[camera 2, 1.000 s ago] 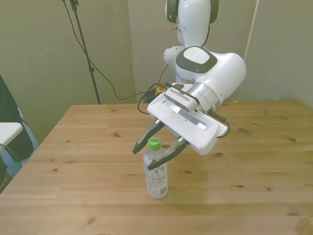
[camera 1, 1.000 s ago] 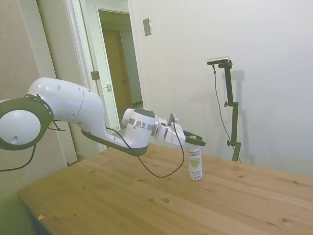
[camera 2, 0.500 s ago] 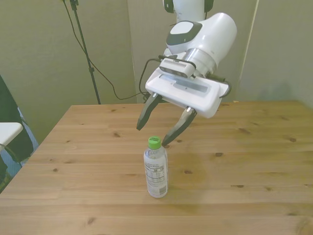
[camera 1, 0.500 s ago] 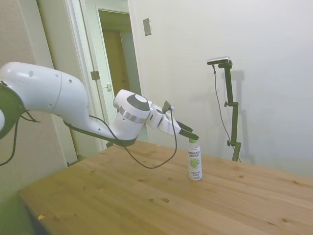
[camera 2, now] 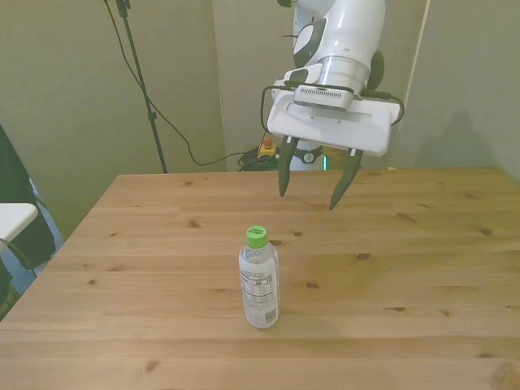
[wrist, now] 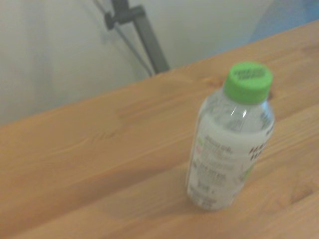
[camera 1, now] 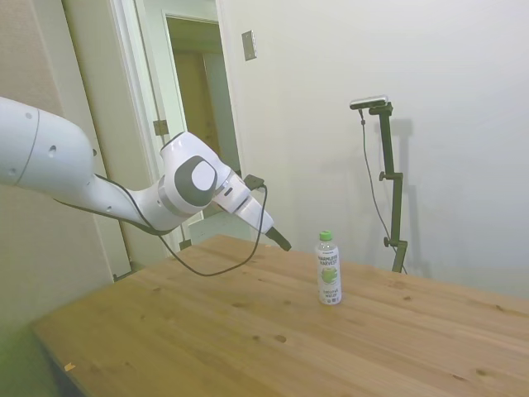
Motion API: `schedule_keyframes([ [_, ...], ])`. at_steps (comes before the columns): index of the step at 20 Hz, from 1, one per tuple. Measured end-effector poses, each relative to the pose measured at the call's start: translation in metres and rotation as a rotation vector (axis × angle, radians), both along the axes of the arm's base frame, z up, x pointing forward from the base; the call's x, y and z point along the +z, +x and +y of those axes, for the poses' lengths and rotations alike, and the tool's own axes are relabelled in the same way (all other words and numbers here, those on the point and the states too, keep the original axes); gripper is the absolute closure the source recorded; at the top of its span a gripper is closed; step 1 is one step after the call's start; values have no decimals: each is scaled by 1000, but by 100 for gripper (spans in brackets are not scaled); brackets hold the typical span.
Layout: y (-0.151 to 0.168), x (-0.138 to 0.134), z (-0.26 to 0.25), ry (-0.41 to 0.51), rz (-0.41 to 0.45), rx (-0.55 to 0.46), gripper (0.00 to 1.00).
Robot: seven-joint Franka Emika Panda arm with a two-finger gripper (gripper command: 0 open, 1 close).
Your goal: Stand the water bottle
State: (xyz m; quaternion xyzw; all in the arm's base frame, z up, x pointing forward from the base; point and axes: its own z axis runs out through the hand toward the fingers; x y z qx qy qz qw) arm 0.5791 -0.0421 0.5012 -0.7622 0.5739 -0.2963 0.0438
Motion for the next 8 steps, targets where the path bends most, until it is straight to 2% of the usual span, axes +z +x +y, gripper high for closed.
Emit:
schedule_keyframes([
  [8, -33, 14, 18, 151, 230, 282, 0],
])
